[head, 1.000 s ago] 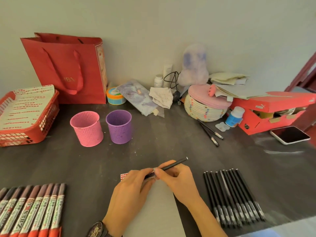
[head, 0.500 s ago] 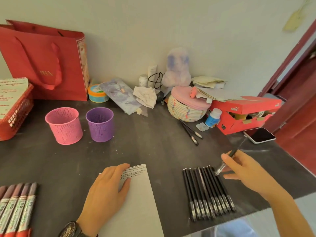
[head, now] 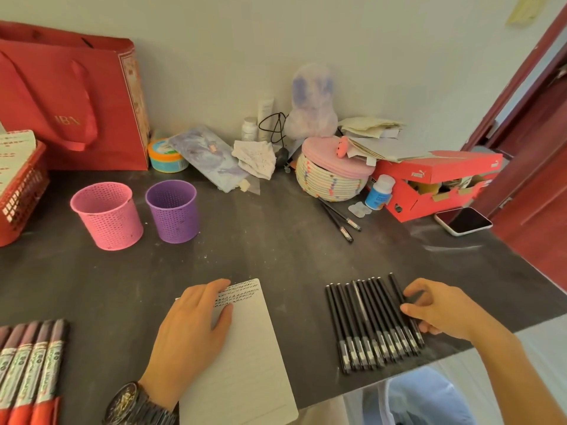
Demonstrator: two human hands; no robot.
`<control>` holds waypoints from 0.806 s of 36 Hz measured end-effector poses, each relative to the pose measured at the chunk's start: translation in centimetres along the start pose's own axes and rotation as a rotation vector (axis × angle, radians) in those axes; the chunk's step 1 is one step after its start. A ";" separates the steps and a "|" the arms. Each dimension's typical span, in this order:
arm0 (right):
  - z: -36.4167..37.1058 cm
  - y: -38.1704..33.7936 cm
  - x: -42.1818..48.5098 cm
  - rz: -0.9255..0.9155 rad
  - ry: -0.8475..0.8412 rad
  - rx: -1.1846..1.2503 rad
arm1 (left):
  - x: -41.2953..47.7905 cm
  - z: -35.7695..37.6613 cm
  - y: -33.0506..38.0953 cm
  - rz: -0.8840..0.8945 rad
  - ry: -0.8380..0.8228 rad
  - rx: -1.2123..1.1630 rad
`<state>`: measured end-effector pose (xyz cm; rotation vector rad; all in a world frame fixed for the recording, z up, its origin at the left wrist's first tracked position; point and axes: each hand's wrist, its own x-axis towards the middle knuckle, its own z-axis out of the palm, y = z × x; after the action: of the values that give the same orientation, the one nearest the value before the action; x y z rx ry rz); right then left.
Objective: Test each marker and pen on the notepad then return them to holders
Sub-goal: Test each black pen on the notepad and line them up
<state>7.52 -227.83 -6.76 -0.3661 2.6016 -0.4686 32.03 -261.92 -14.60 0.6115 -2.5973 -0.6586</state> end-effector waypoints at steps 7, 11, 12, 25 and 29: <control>0.1 -0.1 -0.1 -0.015 -0.047 -0.016 | 0.0 -0.4 0.2 -0.029 -0.031 -0.010; 0.2 -0.1 -0.2 -0.025 -0.050 -0.044 | 0.0 -0.5 0.3 -0.037 -0.044 -0.012; 0.2 0.0 -0.1 -0.025 -0.049 -0.050 | 0.0 -0.6 0.3 -0.038 -0.046 -0.011; 0.1 -0.7 0.4 -0.035 0.026 -0.115 | 0.2 -0.6 0.4 -0.029 -0.012 0.013; 1.2 -2.2 1.5 -0.102 0.175 -0.052 | 0.0 -0.4 0.1 -0.019 0.021 0.030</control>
<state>7.18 -230.62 -7.48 -0.4974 2.7786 -0.4880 32.13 -261.97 -14.22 0.6502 -2.5886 -0.6175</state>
